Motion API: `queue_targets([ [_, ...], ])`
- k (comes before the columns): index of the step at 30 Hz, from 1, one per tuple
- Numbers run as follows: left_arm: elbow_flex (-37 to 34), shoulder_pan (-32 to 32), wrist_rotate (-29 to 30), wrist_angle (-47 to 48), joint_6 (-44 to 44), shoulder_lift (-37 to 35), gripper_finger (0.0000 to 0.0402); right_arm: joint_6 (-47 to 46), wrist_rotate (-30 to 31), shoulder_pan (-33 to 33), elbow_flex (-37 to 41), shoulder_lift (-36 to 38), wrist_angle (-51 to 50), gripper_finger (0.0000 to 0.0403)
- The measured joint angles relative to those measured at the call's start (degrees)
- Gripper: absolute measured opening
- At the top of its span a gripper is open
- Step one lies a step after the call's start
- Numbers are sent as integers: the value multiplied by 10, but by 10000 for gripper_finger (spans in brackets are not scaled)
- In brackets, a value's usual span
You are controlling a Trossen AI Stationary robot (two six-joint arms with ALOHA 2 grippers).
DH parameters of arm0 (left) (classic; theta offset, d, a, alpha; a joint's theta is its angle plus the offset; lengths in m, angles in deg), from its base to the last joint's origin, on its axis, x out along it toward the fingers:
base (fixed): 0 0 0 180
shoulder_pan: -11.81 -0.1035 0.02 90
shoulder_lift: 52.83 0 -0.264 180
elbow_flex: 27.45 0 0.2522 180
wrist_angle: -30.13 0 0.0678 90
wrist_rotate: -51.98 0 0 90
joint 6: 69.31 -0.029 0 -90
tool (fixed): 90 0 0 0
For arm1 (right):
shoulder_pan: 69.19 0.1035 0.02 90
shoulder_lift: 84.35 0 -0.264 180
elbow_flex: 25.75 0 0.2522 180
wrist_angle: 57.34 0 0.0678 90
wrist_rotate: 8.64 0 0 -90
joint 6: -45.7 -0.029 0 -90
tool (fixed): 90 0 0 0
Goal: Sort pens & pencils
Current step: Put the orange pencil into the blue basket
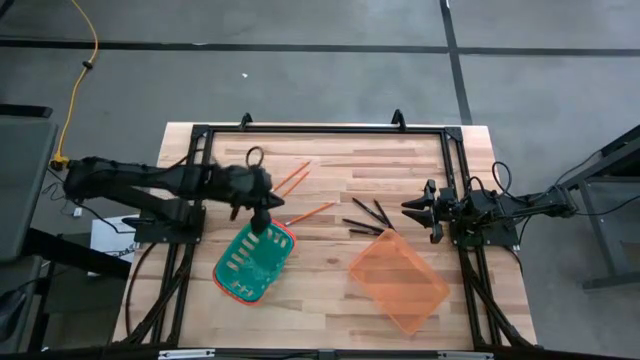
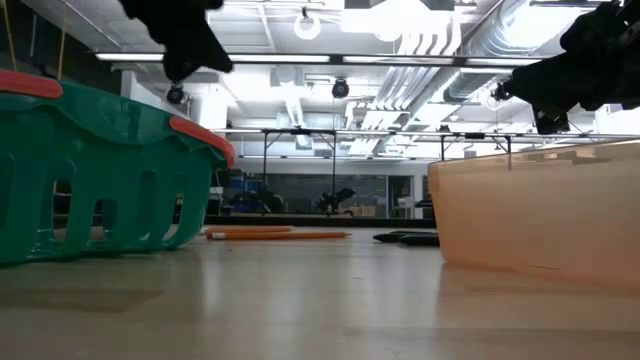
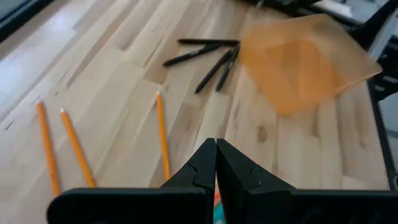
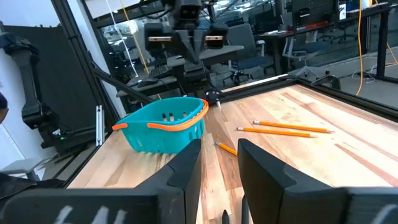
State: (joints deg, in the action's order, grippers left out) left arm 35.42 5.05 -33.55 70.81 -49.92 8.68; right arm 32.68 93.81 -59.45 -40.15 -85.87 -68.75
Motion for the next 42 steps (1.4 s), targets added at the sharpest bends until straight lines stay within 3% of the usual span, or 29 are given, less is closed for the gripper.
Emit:
queue_targets([
  [3, 24, -41, -47, 20, -10, 36, 1, 0, 0, 0, 0, 0, 0, 96],
  [7, 53, -85, -63, 52, -23, 90, 5, 0, 0, 0, 0, 0, 0, 96],
  [13, 82, -139, -98, 76, -44, 169, 65, 0, 0, 0, 0, 0, 0, 96],
  [20, 122, -118, -114, 66, -60, 267, 117, 0, 0, 0, 0, 0, 0, 96],
  [23, 156, -115, -128, 71, -55, 315, 119, 0, 0, 0, 0, 0, 0, 96],
  [32, 237, -83, -90, 117, -70, 425, 117, 0, 0, 0, 0, 0, 0, 96],
  [42, 241, -56, -46, 140, -100, 466, 120, 0, 0, 0, 0, -4, 0, 96],
])
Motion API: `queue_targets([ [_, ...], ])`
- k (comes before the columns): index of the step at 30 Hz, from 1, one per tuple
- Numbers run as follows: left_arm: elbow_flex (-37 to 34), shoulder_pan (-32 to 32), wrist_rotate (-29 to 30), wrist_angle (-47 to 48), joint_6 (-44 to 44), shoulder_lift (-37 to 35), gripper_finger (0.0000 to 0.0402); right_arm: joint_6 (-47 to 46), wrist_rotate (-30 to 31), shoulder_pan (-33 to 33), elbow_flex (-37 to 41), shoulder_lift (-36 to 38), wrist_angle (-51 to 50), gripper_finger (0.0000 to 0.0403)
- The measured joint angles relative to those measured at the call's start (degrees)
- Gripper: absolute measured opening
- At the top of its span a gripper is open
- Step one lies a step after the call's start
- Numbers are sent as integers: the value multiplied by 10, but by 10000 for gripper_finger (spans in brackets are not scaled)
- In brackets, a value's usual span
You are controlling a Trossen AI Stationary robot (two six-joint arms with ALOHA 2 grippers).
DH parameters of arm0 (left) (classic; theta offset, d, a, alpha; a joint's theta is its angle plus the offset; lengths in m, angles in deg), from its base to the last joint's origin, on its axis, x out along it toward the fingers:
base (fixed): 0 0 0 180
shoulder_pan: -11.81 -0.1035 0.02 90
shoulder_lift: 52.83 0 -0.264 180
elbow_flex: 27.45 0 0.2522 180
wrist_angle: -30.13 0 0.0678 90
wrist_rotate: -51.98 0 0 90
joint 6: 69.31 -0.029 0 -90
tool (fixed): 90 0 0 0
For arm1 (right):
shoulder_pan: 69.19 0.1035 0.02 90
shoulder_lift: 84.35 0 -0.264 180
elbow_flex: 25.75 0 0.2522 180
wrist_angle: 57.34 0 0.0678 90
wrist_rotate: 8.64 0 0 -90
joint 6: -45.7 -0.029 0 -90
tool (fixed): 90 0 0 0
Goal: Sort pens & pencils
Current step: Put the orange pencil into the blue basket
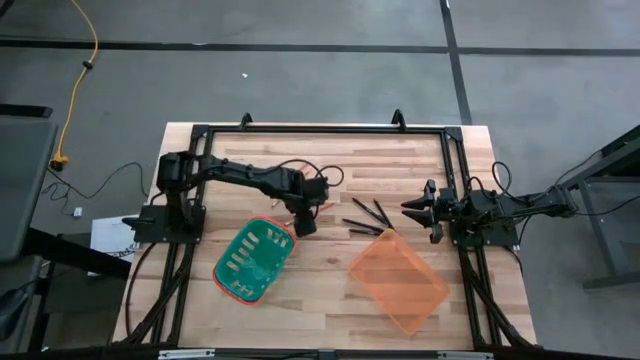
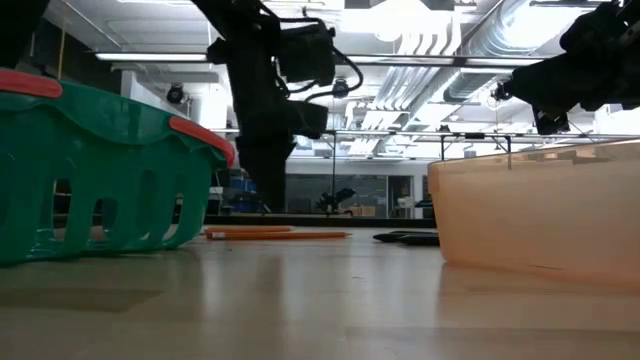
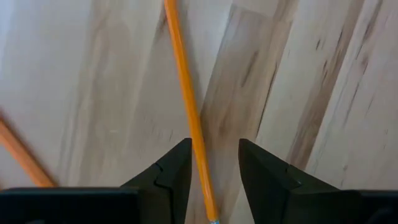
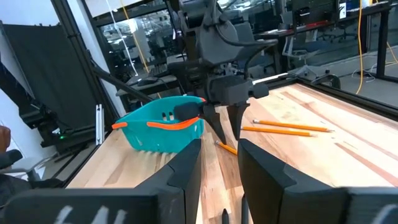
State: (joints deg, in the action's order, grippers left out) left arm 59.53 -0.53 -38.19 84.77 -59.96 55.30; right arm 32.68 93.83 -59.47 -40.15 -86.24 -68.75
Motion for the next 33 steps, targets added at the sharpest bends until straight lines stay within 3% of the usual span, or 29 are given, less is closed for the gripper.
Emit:
queue_targets([
  [11, 1, 0, 15, -87, 12, 26, 120, 0, 0, 0, 0, 0, 0, 96],
  [33, 44, -19, 8, -45, 0, 74, 120, 0, 0, 0, 0, -7, 0, 96],
])
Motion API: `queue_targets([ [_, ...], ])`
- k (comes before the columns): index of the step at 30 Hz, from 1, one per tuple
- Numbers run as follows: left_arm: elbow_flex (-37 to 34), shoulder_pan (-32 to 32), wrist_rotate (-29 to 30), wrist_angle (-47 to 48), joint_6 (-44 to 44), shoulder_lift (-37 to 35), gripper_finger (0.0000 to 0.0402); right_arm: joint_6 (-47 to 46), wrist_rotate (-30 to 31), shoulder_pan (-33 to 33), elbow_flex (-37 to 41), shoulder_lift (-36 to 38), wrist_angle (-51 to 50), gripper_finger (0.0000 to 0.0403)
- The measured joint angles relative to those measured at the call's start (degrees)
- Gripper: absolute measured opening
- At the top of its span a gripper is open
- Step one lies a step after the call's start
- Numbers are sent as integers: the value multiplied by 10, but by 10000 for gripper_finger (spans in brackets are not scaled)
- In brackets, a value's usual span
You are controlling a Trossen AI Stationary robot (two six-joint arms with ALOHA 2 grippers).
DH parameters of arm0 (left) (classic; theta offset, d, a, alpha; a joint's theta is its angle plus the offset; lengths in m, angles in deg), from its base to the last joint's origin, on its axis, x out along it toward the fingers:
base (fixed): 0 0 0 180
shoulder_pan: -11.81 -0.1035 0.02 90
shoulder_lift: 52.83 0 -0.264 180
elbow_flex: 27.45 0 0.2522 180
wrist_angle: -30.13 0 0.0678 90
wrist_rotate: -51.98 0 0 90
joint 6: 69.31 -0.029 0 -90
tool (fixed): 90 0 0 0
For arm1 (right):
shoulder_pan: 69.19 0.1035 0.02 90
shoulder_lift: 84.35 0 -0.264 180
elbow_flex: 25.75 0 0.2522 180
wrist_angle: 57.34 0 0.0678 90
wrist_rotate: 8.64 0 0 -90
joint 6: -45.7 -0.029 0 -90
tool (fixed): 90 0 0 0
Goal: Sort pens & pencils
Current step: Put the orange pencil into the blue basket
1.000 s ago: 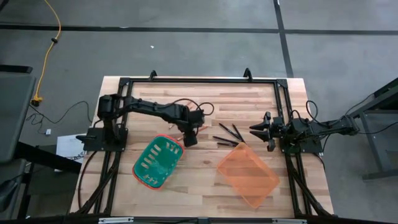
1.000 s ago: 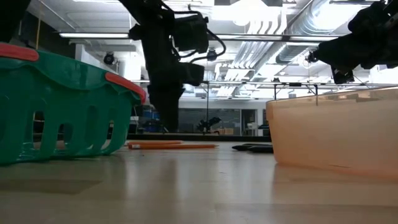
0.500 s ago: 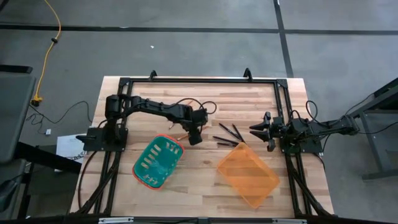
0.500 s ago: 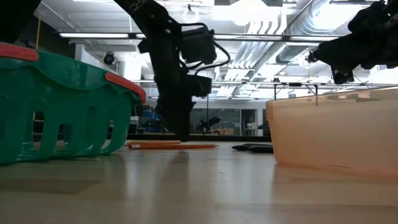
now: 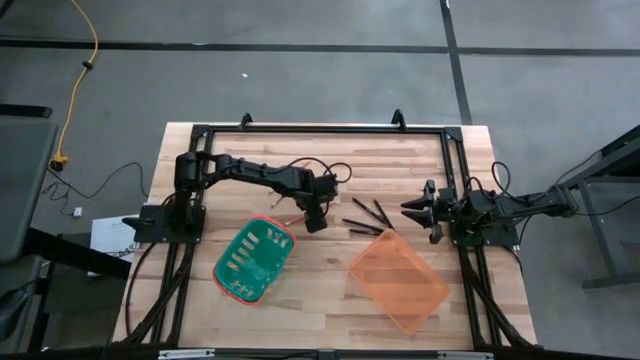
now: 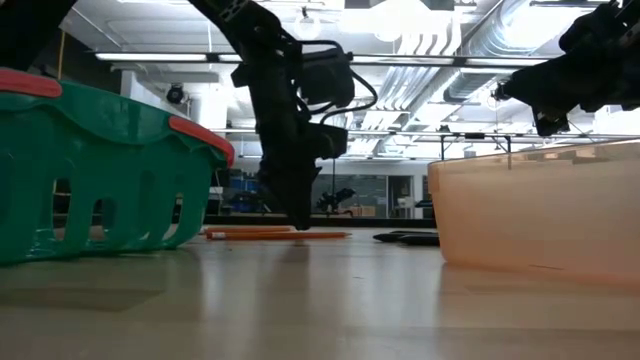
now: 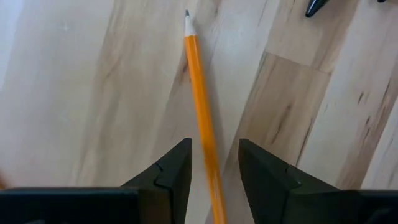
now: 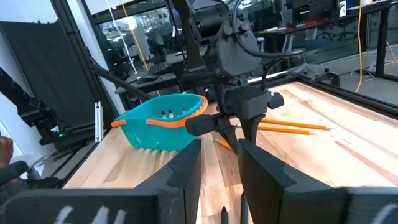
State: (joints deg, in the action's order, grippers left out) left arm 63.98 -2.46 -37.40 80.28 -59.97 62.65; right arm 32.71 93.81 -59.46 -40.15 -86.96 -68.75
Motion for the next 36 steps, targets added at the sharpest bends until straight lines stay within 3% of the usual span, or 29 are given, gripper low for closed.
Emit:
queue_targets([
  [13, 2, 0, 19, 10, -6, 20, 114, 0, 0, 0, 0, 0, 0, 96],
  [22, 1, 0, 20, 18, -22, 20, 10, 0, 0, 0, 0, 0, 0, 96],
  [27, 0, 0, 20, 12, -29, 21, 30, 0, 0, 0, 0, 0, 0, 96],
  [32, 7, 0, 20, 19, -38, 18, 7, 0, 0, 0, 0, 0, 0, 96],
  [36, 41, 0, 14, 59, -46, 22, 14, 0, 0, 0, 0, 0, 0, 96],
])
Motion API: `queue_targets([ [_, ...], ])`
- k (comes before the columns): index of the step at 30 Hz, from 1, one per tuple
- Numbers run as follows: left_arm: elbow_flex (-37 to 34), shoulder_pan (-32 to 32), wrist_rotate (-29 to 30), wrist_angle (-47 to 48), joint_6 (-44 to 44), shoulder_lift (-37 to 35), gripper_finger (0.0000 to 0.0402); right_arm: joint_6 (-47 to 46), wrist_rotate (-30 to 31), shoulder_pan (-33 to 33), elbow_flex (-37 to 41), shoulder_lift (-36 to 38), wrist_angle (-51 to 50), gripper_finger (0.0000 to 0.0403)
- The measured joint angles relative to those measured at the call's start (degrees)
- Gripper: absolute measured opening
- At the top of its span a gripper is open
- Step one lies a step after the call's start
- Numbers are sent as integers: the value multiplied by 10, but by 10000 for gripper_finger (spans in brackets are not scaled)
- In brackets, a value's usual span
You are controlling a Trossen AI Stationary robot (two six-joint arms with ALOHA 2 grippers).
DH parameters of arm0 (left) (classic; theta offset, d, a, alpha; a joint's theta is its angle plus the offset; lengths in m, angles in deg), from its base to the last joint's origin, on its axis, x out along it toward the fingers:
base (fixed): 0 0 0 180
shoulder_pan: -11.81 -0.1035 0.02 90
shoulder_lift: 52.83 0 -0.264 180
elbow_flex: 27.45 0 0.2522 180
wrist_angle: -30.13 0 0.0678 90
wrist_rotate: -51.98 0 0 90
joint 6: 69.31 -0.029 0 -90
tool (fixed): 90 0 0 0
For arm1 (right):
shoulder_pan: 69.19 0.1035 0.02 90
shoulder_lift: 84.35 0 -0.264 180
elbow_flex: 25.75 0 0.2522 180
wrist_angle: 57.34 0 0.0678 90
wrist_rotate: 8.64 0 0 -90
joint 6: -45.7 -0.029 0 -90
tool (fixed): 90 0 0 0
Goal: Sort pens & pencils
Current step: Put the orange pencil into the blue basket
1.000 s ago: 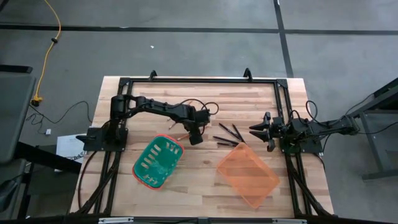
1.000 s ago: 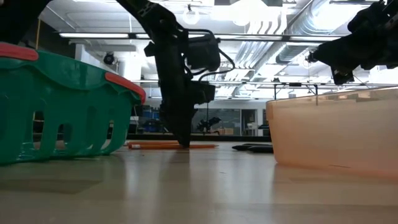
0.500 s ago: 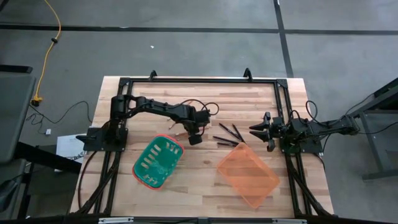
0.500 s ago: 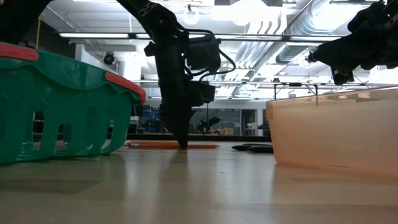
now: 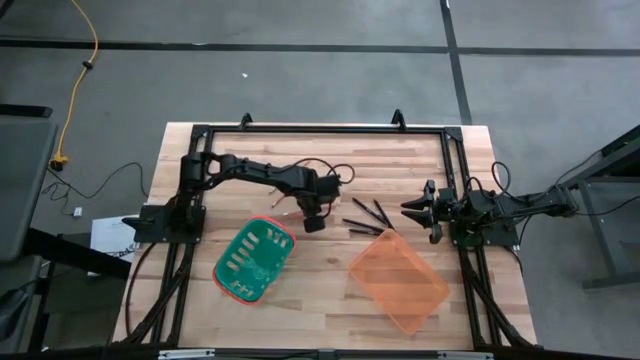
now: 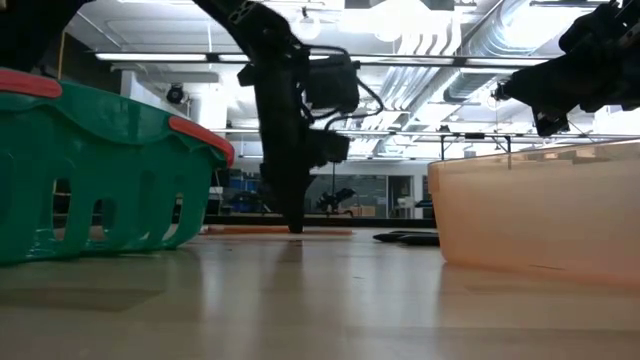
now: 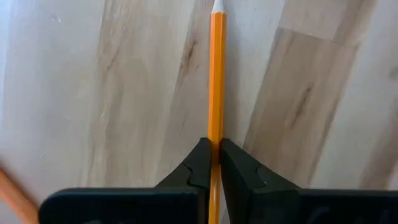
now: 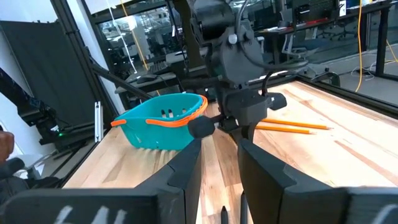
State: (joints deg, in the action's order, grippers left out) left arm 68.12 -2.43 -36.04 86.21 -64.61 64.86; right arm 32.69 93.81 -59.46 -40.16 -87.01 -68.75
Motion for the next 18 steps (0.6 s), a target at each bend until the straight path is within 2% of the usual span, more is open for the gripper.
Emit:
queue_targets([
  [13, 148, 1, 0, 114, -31, -3, 3, 0, 0, 0, 0, 0, 0, 96],
  [18, 200, 8, 2, 188, -45, -4, 3, 0, 0, 0, 0, 0, 0, 96],
])
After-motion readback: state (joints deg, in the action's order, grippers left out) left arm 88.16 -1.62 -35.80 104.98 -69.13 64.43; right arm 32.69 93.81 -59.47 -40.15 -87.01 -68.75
